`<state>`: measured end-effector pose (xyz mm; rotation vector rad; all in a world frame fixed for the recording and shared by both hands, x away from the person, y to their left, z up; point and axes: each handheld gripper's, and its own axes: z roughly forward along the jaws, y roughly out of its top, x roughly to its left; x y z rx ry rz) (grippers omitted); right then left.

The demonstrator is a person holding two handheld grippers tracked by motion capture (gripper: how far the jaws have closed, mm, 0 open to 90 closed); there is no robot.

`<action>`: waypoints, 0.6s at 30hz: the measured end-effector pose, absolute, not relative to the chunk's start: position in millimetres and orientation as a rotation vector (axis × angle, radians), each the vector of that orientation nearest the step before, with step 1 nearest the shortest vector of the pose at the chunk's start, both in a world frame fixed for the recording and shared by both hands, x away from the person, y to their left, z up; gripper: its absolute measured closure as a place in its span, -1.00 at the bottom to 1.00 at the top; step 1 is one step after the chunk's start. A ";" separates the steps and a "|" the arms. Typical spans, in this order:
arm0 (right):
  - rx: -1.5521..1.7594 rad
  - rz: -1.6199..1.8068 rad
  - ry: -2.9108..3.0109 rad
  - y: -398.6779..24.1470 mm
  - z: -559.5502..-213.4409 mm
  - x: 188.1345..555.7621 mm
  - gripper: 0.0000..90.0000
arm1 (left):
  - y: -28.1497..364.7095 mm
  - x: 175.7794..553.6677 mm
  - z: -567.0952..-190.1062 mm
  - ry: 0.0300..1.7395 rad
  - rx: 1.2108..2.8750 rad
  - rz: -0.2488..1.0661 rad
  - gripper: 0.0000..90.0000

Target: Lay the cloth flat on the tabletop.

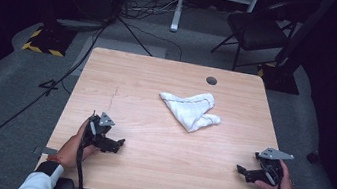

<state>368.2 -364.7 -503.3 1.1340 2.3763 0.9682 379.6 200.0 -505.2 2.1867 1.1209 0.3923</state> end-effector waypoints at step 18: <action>1.012 1.108 2.327 -327.6 -461.7 412.3 -0.16 | 193.6 390.1 -505.0 0.979 2.244 0.348 -1.00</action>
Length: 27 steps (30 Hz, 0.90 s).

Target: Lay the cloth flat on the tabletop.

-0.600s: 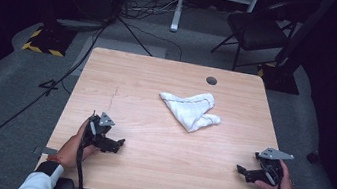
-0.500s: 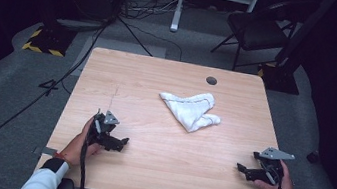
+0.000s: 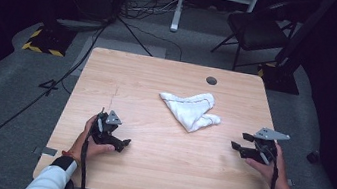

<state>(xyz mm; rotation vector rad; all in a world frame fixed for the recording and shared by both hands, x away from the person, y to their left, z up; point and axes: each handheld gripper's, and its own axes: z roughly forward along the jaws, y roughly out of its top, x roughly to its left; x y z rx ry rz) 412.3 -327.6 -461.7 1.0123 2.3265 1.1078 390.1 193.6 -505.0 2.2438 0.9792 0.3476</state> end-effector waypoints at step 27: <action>0.774 1.108 2.507 -176.8 -481.2 468.5 0.46 | 189.0 391.5 -504.8 1.005 2.235 0.353 -1.00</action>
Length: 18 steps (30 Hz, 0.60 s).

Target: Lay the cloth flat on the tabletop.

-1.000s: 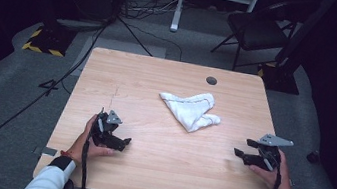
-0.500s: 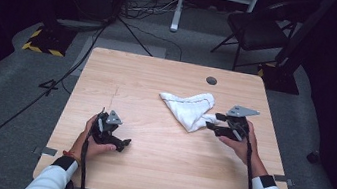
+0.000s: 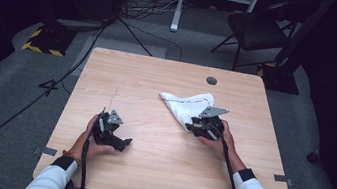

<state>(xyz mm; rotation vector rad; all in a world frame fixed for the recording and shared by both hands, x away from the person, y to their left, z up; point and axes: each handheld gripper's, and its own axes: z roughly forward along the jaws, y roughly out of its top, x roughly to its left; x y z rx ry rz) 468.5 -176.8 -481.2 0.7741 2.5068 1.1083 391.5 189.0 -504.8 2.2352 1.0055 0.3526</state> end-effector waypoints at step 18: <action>0.555 1.124 2.640 -174.1 -477.4 418.0 0.82 | 163.9 392.0 -487.8 0.923 2.234 0.293 -0.60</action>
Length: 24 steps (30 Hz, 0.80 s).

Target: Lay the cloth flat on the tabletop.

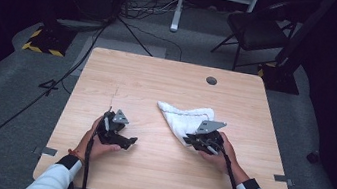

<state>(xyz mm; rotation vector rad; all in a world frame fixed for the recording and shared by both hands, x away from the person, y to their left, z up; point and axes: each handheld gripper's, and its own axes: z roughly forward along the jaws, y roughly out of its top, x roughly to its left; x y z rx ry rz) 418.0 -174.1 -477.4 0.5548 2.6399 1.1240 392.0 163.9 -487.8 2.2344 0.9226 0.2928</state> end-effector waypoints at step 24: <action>0.842 1.040 2.468 -273.5 -471.5 431.0 0.29 | 29.7 425.6 -461.3 0.627 2.231 0.282 -0.43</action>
